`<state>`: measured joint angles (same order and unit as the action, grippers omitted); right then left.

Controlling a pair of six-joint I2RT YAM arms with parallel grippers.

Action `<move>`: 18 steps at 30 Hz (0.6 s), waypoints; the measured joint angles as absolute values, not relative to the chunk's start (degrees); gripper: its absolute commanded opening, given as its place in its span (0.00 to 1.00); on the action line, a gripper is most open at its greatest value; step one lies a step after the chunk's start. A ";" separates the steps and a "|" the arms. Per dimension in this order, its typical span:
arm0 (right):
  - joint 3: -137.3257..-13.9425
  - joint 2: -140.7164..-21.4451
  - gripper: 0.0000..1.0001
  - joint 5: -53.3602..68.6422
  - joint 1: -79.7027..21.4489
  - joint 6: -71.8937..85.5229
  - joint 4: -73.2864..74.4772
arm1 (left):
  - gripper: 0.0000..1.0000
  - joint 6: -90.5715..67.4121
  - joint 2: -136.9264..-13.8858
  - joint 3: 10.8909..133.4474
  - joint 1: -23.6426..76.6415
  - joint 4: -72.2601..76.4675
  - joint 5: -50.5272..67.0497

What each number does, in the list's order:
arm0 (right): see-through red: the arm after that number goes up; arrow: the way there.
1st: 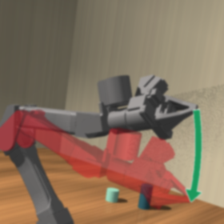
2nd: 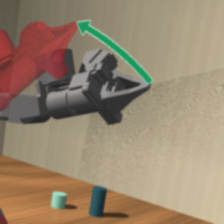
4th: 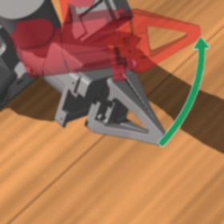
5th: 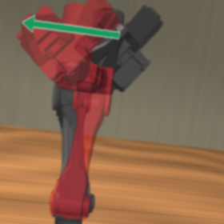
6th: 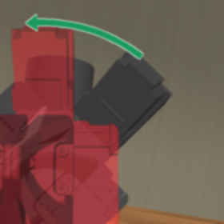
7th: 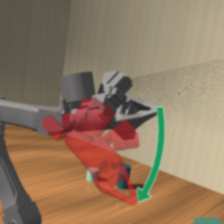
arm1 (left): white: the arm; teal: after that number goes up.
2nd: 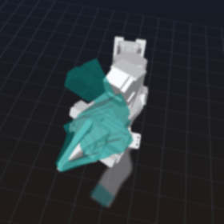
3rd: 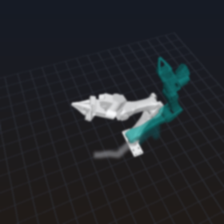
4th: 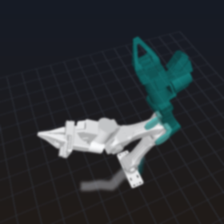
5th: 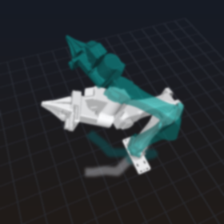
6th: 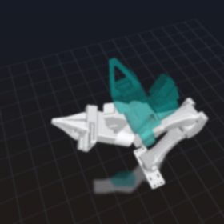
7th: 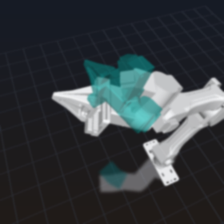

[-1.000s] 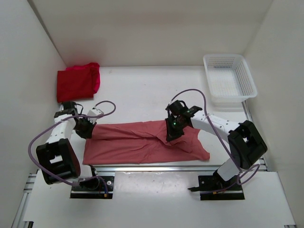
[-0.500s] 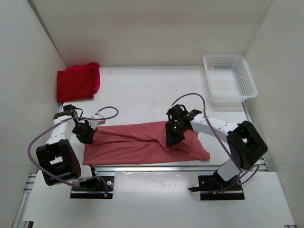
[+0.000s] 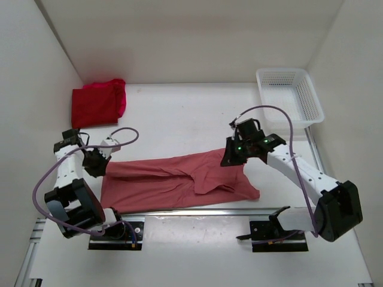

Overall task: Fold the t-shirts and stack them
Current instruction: Rotate the tshirt 90 degrees

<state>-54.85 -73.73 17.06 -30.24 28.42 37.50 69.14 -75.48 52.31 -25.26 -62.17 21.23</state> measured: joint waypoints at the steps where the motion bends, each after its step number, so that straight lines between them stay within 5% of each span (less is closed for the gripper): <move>1: -54.76 -73.08 0.01 17.04 -28.08 28.56 37.69 | 0.16 69.17 -75.40 53.25 -25.67 -62.02 21.47; 2: -54.39 -72.79 0.06 17.08 -25.87 28.53 37.56 | 0.17 69.14 -75.29 53.89 -25.74 -61.78 21.50; 4: -53.23 -72.90 0.35 15.84 -21.98 28.71 37.28 | 0.20 68.99 -75.02 54.22 -24.99 -61.14 21.39; 8: -52.14 -76.66 0.59 12.56 -17.41 28.73 36.84 | 0.40 69.12 -75.02 53.25 -22.50 -61.41 19.92; 18: -57.54 -89.71 0.74 4.86 -16.78 27.97 35.18 | 0.60 60.23 -74.61 51.70 -27.44 -55.46 17.10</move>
<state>-57.54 -89.71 4.86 -16.78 27.97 35.18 60.23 -74.61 51.70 -27.44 -55.46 17.10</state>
